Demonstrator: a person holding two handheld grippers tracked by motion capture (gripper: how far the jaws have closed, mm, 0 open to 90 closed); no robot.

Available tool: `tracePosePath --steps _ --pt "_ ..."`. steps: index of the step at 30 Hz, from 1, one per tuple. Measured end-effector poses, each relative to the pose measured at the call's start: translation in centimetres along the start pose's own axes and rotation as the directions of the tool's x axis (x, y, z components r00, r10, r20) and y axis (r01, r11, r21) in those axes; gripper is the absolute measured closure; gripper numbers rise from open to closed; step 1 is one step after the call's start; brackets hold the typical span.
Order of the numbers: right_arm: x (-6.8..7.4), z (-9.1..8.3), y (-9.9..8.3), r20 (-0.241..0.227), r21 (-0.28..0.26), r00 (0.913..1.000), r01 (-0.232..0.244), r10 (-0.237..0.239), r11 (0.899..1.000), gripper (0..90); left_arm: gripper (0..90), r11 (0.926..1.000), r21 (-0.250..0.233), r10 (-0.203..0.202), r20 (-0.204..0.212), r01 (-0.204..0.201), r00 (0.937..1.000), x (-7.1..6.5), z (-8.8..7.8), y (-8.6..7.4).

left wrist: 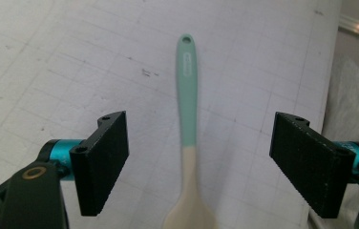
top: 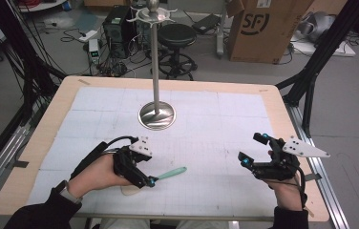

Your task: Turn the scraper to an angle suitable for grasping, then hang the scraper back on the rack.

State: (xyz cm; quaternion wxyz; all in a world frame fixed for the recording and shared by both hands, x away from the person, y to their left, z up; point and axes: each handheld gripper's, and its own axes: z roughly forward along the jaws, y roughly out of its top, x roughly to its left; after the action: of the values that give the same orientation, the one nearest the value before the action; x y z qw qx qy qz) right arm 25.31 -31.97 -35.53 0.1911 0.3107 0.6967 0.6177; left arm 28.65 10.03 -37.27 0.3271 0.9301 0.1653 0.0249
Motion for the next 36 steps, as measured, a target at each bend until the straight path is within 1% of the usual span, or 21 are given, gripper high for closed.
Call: tracePosePath --steps 2,5,7,8,10,13,15,17,19,20,21,25,28,31,33,35,36 --pt "0.0 -0.2 0.0 0.001 -0.003 1.0 -0.005 0.005 1.0 6.5 22.0 0.9999 0.003 0.013 0.006 -0.013 0.9999 0.1 0.1 0.1" --pt "0.0 -0.6 0.0 0.01 -0.005 0.9999 -0.007 0.007 1.0 6.5 22.9 0.9997 0.013 0.02 0.018 -0.02 0.9996 0.2 0.6 0.4" --pt "-0.1 -0.9 0.0 0.016 -0.012 0.9999 -0.005 0.005 1.0 6.5 24.0 0.9993 0.032 0.018 0.037 -0.019 0.9991 0.3 1.0 0.5" --pt "0.0 -1.0 0.0 0.018 -0.012 0.9998 -0.009 0.009 1.0 6.5 24.3 0.9986 0.048 0.02 0.04 -0.022 0.999 0.5 1.3 0.5" --pt "-0.1 -1.1 0.0 0.02 -0.015 0.9998 -0.007 0.007 1.0 6.5 26.5 0.9967 0.08 0.01 0.04 -0.013 0.9992 0.6 1.9 0.6" --pt "-0.1 -1.2 0.0 0.018 -0.015 0.9998 -0.006 0.006 1.0 6.5 27.9 0.9951 0.095 0.024 0.047 -0.028 0.9986 0.6 2.4 0.7" --pt "-0.1 -1.2 0.0 0.017 -0.013 0.9998 -0.008 0.009 1.0 6.5 31.3 0.9928 0.109 0.045 0.053 -0.051 0.9976 0.5 2.8 0.7" --pt "-0.1 -1.2 0.0 0.015 -0.012 0.9998 -0.01 0.01 1.0 6.5 34.6 0.9899 0.128 0.056 0.05 -0.062 0.9972 0.4 3.0 0.7" --pt "-0.1 -1.2 0.0 0.014 -0.012 0.9998 -0.011 0.011 1.0 6.5 38.7 0.9881 0.14 0.061 0.02 -0.063 0.9979 0.3 3.2 0.8" --pt "-0.1 -1.2 0.0 0.015 -0.013 0.9999 -0.008 0.008 1.0 6.5 40.7 0.9876 0.144 0.062 0.013 -0.063 0.998 0.3 3.3 0.8" --pt "-0.1 -1.2 0.0 0.015 -0.013 0.9999 -0.007 0.008 1.0 6.5 42.4 0.9865 0.15 0.063 0.022 -0.066 0.9978 0.3 3.4 0.8" --pt "-0.2 -1.2 0.0 0.015 -0.013 0.9999 -0.008 0.008 1.0 6.5 50.4 0.9787 0.193 0.066 0.019 -0.069 0.9976 0.2 3.9 0.9" --pt "-0.2 -1.1 0.0 0.016 -0.013 0.9998 -0.009 0.01 1.0 6.5 54.1 0.9719 0.224 0.071 0.014 -0.072 0.9974 0.2 4.2 0.8" --pt "-0.2 -0.9 0.0 0.011 -0.011 0.9999 -0.006 0.006 1.0 6.5 56.1 0.9643 0.258 0.061 -0.002 -0.059 0.9981 0.2 4.3 0.6" --pt "-0.2 -0.9 0.0 0.006 -0.007 1.0 -0.008 0.008 1.0 6.5 57.9 0.9605 0.274 0.054 -0.011 -0.049 0.9985 0.3 4.4 0.5" --pt "-0.2 -0.8 0.0 0.006 -0.008 1.0 -0.007 0.007 1.0 6.5 59.2 0.9592 0.281 0.039 -0.016 -0.033 0.9991 0.3 4.4 0.5" --pt "-0.2 -0.8 0.0 0.005 -0.008 1.0 -0.007 0.007 1.0 6.5 60.5 0.9574 0.287 0.034 -0.015 -0.029 0.9993 0.3 4.4 0.5"
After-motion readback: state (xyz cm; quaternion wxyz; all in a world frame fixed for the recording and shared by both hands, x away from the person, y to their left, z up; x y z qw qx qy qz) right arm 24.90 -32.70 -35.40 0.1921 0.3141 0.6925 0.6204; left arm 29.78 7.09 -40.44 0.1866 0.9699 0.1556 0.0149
